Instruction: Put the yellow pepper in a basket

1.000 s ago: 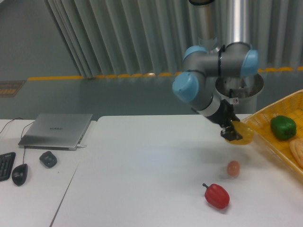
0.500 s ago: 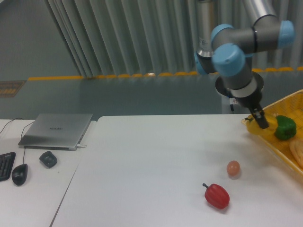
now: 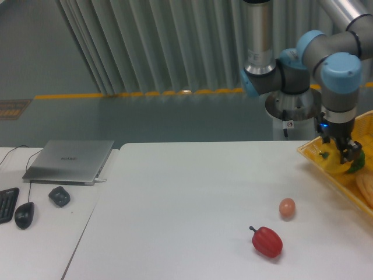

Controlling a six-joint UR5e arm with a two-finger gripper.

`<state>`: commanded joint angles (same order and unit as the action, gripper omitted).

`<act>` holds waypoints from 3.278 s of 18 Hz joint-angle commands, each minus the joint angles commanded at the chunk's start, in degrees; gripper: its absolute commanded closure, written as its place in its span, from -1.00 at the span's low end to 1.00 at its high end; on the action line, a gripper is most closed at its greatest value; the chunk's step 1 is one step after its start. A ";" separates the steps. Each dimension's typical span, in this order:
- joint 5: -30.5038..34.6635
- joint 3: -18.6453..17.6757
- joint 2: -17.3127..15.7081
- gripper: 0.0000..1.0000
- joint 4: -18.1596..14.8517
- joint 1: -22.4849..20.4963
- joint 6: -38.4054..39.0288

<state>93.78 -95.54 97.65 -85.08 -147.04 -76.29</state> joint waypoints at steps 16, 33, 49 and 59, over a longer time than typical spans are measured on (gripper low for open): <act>-0.97 0.97 1.32 -1.00 5.71 -3.96 0.09; -2.46 2.28 2.55 -1.00 9.84 -5.28 0.44; -2.37 2.55 5.71 -1.00 13.71 -1.24 0.79; -1.76 3.52 5.27 -1.00 13.54 2.10 0.18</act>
<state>92.02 -92.02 102.92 -71.54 -144.94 -76.11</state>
